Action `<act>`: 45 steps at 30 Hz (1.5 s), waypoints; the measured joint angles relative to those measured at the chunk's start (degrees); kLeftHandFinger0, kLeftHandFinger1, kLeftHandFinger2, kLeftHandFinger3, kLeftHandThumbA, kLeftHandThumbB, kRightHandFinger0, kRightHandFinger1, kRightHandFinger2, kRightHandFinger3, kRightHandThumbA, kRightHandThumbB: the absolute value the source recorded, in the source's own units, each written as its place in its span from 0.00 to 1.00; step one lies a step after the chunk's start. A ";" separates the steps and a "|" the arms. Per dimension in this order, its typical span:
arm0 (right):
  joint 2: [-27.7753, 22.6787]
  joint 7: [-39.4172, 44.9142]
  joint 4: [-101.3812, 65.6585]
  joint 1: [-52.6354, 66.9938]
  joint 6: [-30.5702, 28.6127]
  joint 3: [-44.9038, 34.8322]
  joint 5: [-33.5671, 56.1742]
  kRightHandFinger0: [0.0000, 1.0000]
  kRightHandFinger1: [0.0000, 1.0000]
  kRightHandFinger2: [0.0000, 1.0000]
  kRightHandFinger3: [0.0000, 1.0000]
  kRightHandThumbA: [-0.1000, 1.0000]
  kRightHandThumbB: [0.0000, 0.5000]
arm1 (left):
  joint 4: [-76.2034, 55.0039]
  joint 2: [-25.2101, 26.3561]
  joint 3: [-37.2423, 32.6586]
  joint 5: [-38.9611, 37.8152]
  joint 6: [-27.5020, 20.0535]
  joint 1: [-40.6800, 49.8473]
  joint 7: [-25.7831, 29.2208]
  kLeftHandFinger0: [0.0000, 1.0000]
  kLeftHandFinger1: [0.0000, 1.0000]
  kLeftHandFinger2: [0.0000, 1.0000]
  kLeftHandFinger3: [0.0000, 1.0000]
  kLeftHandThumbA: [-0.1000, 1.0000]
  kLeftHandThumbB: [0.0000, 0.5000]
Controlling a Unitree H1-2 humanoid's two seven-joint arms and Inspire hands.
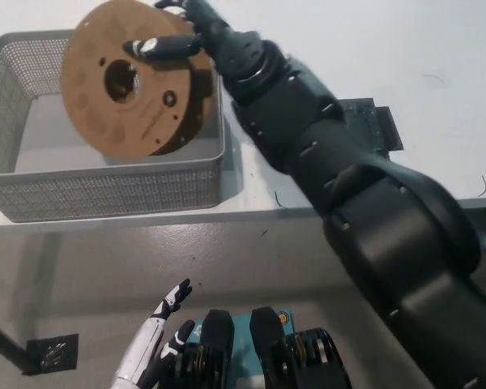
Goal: Use the right hand to pick up a 3d printing filament and place it into a container on the left side
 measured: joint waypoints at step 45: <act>-24.13 13.34 -44.72 24.13 -7.05 2.61 -0.54 1.00 1.00 1.00 1.00 1.00 0.83 | 0.40 0.43 0.29 -0.13 0.28 -0.24 -2.18 1.00 1.00 1.00 1.00 1.00 0.26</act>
